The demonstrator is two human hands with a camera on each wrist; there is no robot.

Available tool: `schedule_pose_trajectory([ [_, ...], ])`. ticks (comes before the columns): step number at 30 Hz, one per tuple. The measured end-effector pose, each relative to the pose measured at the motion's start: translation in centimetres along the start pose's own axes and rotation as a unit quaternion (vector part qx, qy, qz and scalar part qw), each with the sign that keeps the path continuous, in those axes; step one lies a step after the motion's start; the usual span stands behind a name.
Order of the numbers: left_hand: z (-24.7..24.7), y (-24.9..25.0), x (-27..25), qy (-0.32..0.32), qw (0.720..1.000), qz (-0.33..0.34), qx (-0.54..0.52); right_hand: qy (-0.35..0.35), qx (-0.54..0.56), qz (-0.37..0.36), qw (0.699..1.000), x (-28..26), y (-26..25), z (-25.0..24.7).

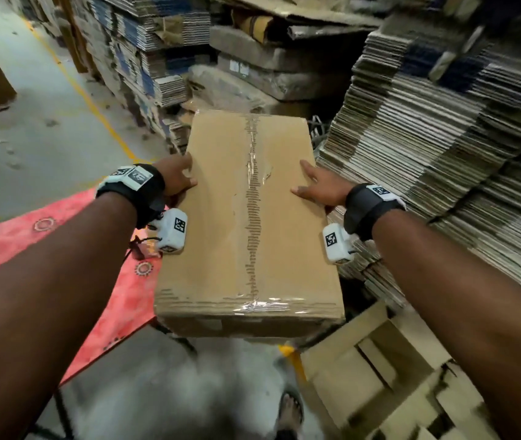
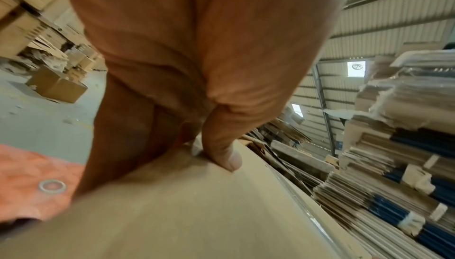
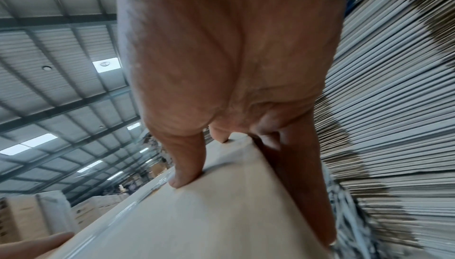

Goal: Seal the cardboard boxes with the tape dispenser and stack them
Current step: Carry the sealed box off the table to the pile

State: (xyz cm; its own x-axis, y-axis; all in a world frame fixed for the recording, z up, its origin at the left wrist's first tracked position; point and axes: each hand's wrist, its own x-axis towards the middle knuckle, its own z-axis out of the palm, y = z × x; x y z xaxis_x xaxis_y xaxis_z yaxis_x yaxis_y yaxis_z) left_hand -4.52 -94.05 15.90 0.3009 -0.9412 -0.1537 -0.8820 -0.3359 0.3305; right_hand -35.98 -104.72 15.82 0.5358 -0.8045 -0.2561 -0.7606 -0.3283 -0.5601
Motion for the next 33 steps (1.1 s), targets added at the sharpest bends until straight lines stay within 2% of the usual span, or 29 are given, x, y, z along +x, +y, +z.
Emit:
schedule_pose_trajectory([
  [5, 5.2, 5.1, 5.3, -0.024, 1.0, -0.009, -0.019, 0.0, 0.024, 0.021, 0.999, 2.2, 7.7, -2.3],
  [8, 9.1, 7.6, 7.7, -0.037, 0.999, -0.035, -0.019, -0.001, 0.021, 0.033, 0.999, 3.8, 12.5, -2.4],
  [14, 15.7, 10.2, 11.9, -0.06, 0.997, -0.046, -0.019, -0.006, 0.019, 0.047, 0.999, 7.6, 19.7, -1.7],
  [21, 21.3, 11.4, 17.2, -0.121, 0.988, -0.084, -0.05, -0.037, 0.029, 0.073, 0.996, 13.6, 25.6, 0.5],
  [27, 25.1, 11.8, 21.6, -0.174, 0.974, -0.13, -0.066, -0.065, 0.093, 0.117, 0.987, 19.0, 29.5, 3.4],
  [33, 28.4, 10.8, 25.8, -0.198, 0.966, -0.135, -0.094, -0.079, 0.123, 0.136, 0.98, 23.5, 32.5, 5.3],
])
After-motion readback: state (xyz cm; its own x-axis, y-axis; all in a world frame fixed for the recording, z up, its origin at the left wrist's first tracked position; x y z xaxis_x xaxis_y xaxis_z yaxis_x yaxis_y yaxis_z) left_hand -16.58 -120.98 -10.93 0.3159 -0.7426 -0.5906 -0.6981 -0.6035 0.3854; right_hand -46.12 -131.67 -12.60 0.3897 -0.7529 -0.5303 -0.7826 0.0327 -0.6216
